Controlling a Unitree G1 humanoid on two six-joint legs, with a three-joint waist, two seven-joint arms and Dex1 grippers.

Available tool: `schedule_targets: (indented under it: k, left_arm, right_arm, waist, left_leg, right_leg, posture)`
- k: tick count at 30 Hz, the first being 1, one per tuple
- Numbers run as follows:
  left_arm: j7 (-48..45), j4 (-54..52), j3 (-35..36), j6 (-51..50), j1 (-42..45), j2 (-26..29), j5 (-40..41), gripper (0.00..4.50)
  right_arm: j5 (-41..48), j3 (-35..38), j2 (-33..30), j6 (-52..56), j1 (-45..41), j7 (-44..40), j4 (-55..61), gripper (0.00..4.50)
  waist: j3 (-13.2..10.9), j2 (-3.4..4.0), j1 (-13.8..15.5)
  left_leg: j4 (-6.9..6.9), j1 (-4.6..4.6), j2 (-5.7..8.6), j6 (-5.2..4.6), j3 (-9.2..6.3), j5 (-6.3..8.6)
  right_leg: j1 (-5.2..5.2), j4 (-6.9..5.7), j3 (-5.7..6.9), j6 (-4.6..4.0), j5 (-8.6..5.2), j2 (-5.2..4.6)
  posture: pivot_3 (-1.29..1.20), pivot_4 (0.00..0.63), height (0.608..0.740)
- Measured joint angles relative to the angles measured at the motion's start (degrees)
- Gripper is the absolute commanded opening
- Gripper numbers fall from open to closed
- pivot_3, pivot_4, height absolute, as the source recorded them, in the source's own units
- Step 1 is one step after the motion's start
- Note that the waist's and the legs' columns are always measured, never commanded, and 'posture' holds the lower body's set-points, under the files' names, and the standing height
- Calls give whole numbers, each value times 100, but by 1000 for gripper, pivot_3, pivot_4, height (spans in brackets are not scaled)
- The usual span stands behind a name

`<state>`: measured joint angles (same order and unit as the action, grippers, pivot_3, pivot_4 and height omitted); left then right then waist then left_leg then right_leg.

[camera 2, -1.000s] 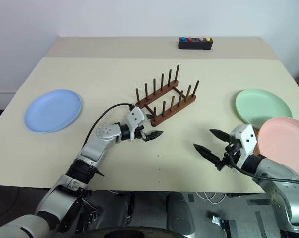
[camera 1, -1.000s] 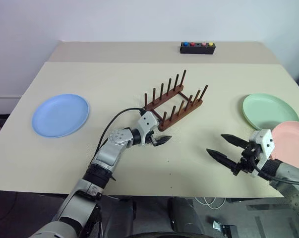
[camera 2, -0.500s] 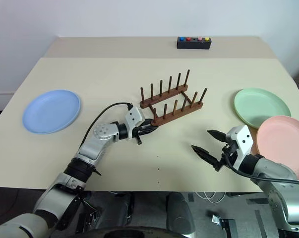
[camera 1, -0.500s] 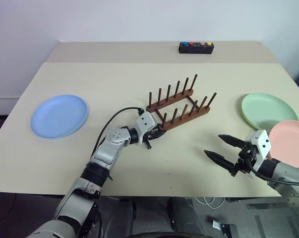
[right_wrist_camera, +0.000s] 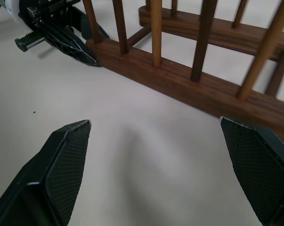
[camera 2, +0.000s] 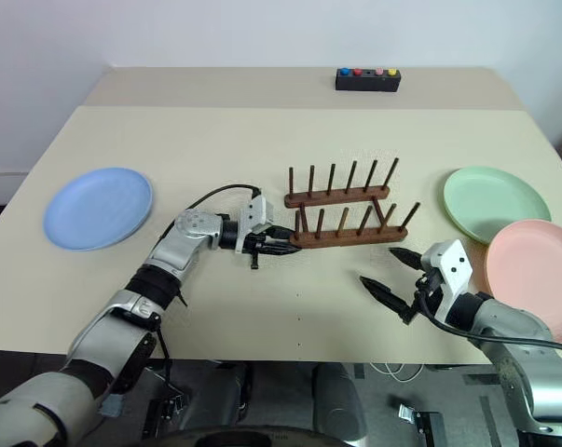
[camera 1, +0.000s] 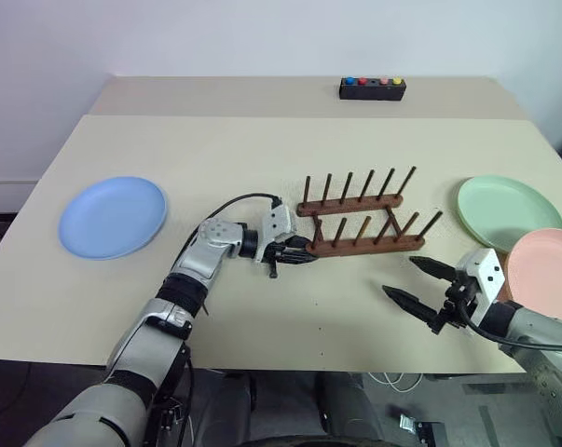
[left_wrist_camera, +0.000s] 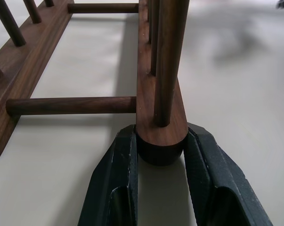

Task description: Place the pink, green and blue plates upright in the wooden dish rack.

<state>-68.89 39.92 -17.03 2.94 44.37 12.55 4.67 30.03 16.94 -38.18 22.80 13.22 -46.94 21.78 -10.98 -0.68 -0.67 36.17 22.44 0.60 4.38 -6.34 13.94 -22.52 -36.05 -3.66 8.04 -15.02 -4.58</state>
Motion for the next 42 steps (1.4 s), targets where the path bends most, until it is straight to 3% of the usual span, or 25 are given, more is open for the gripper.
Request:
schedule_targets:
  k: [13,20,21,26,27,29,30,36,37,42]
  left_arm:
    - [-27,1350,-3,1012,622,-201,-393,783]
    - [28,1550,168,965,707,-234,-396,4211]
    - [52,1550,207,953,697,-220,-396,4489]
    - [100,864,379,624,259,86,-281,4489]
    - [106,687,445,510,131,160,-252,4499]
    - [149,91,513,179,-230,361,-143,3992]
    - [158,-133,561,50,-370,432,-102,3649]
    - [201,-1843,612,-785,-1405,770,114,677]
    - [228,-2164,576,-947,-1581,775,128,138]
    - [479,-2964,114,-1373,-1872,625,36,60]
  right_arm:
    - [-78,-38,109,-146,69,59,-1,4500]
    - [-176,-87,113,-223,22,57,-61,4500]
    - [-180,-87,113,-225,21,58,-82,4500]
    - [-218,-89,112,-242,-33,63,-139,4500]
    - [-231,-86,110,-247,-33,66,-171,4246]
    - [-294,-84,110,-302,-38,99,-244,3597]
    - [-314,-76,110,-333,-47,118,-283,3067]
    - [-476,-67,77,-347,-180,169,-473,17]
    - [-514,-64,54,-349,-240,170,-541,0]
    - [-879,-91,-138,-350,-460,313,-825,0]
  waist:
    - [-2,-4,-2]
    - [-2,-4,-16]
    - [-3,-5,-20]
    - [-1,-2,-53]
    - [-2,-3,-52]
    - [-1,-1,-51]
    - [-1,-1,-45]
    - [3,5,-22]
    - [3,4,-19]
    - [3,5,15]
  left_leg:
    - [4,-1,0,0,0,0]
    - [2,-2,0,0,0,0]
    - [1,-2,0,0,0,0]
    - [-3,-5,-2,0,-1,0]
    - [-3,-5,-2,0,-1,0]
    - [-3,-6,-2,0,-1,0]
    - [-2,-6,-2,0,-1,0]
    - [0,-8,-2,0,0,0]
    - [1,-7,-2,0,0,0]
    - [7,-7,0,0,-1,0]
  right_leg:
    - [2,-1,0,1,1,0]
    - [1,-3,0,1,1,0]
    - [0,-4,0,1,1,1]
    - [-1,-7,-1,1,1,1]
    - [-1,-7,-1,1,1,2]
    - [-1,-8,-2,0,1,1]
    - [0,-8,-2,0,1,1]
    - [6,-7,-2,-1,0,-2]
    - [6,-6,-2,-1,0,-2]
    - [9,-6,-1,-4,0,-2]
  posture:
    - [0,150,734]
    - [0,150,734]
    - [0,150,734]
    - [0,150,734]
    - [0,150,734]
    - [0,150,734]
    - [0,150,734]
    - [0,150,734]
    - [0,150,734]
    - [0,150,734]
